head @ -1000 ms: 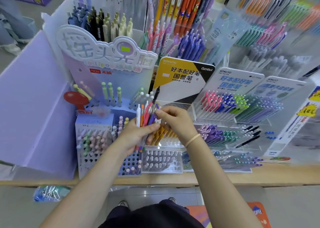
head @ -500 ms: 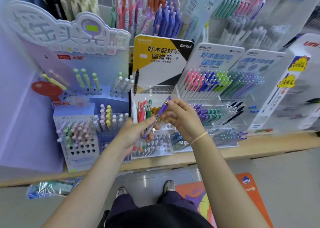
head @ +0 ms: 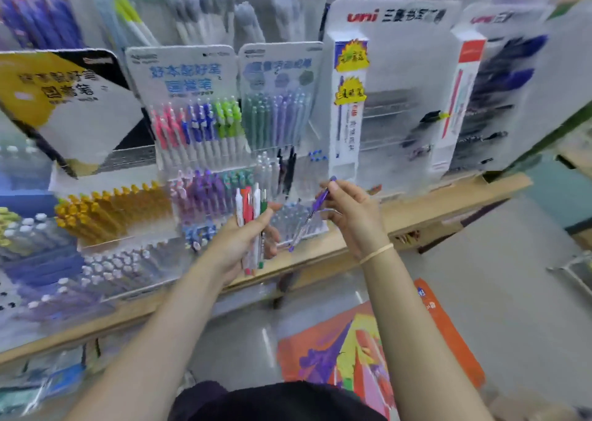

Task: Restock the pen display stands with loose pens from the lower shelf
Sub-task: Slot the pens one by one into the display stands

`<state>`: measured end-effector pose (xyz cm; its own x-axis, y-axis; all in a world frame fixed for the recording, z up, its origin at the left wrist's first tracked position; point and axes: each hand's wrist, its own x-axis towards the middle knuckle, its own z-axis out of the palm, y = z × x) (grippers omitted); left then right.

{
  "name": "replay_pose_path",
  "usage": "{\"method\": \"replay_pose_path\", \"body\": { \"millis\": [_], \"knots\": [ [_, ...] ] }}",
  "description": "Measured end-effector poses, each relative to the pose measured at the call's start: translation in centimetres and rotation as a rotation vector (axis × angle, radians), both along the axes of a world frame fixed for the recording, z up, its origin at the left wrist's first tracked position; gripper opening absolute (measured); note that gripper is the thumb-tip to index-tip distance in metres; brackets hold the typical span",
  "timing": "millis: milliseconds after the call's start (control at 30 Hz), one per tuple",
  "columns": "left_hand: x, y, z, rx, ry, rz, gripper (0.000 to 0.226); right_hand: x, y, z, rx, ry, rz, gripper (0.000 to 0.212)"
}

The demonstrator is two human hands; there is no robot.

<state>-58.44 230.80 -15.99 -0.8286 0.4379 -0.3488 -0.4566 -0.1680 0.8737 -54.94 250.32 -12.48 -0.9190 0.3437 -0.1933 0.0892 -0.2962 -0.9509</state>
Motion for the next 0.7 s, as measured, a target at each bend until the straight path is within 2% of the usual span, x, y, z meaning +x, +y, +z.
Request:
{"method": "replay_pose_path", "body": {
  "millis": [100,200,267,333,500,700],
  "knots": [
    [2.8,9.2,-0.8,-0.048,-0.018,-0.085,0.029,3.9,9.8,-1.5,0.031,-0.016,-0.117,0.009],
    [4.9,16.1,-1.1,-0.044,-0.059,-0.115,0.021,6.7,17.6,-2.8,0.018,-0.043,-0.219,0.007],
    [5.9,19.4,-0.8,-0.044,-0.086,-0.124,0.019,7.7,21.3,-3.4,0.015,-0.058,-0.259,0.016],
    [6.2,21.9,-0.8,-0.056,-0.076,-0.120,0.018,7.8,24.0,-3.8,0.045,-0.064,-0.269,0.022],
    [4.1,26.3,-2.3,-0.118,-0.027,-0.040,0.018,4.9,28.0,-4.4,0.176,-0.016,-0.254,0.011],
    [-0.6,28.0,-6.0,-0.038,-0.136,0.102,0.020,-0.6,30.3,-5.8,0.314,0.011,-0.146,0.012]
  ]
}}
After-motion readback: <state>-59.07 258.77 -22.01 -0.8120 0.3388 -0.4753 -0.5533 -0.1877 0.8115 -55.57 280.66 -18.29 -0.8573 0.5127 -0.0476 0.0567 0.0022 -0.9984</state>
